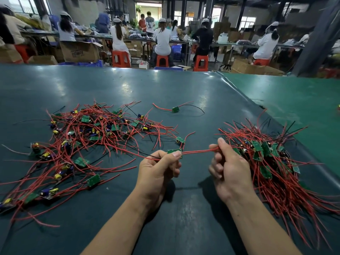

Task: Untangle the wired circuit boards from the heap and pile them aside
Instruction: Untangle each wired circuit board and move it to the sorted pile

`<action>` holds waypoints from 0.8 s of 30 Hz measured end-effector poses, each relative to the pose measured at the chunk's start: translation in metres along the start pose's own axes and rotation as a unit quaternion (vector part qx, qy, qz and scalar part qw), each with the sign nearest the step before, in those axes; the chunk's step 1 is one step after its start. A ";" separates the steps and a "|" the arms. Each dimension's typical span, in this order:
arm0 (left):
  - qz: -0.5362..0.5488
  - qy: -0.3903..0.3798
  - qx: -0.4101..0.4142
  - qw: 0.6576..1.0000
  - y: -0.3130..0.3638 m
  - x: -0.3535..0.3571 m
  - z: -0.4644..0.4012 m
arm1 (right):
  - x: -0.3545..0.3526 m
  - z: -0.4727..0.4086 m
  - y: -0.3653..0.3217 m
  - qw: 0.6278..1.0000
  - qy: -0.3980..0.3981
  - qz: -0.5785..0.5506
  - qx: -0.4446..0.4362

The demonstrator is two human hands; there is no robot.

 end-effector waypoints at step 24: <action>-0.051 -0.030 -0.020 0.998 0.000 0.001 0.003 | -0.009 -0.002 -0.009 0.995 0.033 0.070 -0.061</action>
Point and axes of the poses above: each hand's wrist, its own z-axis away from the middle knuckle, its own x-axis out of the palm, y = z × x, the point moved 7 cm from there along -z, towards the middle knuckle, and after that the axes turned 3 degrees about -y, right-handed, at the moved point
